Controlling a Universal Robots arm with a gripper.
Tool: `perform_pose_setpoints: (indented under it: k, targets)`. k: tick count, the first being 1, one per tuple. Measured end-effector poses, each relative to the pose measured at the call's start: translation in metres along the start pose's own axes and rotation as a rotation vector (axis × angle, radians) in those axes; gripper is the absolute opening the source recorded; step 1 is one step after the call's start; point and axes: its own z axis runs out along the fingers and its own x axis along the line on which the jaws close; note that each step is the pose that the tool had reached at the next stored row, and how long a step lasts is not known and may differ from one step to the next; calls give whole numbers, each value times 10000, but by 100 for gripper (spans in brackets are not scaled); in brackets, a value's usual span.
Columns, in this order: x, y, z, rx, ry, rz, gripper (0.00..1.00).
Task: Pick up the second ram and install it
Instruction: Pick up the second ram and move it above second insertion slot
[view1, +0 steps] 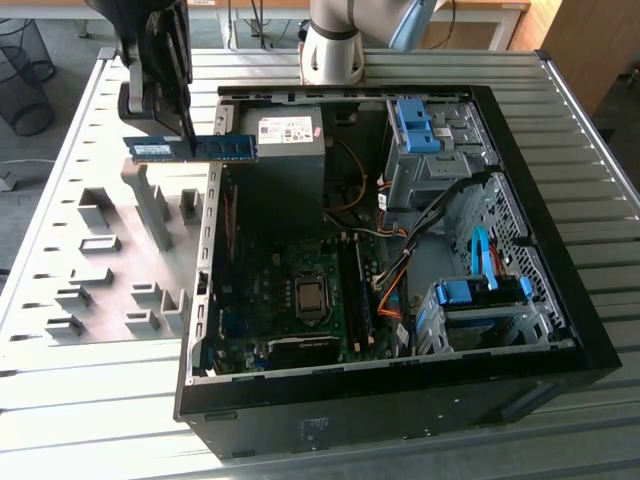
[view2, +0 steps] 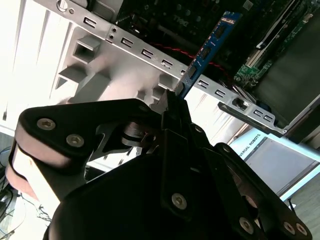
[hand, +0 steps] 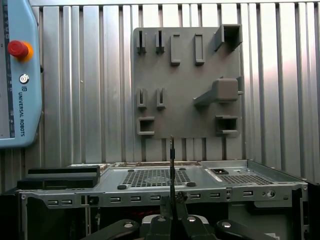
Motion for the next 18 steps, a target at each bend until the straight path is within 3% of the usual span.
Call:
perform_pose_setpoints:
  k: [18]
  targets:
    - [-5, -113, -1, 0, 0, 1, 14]
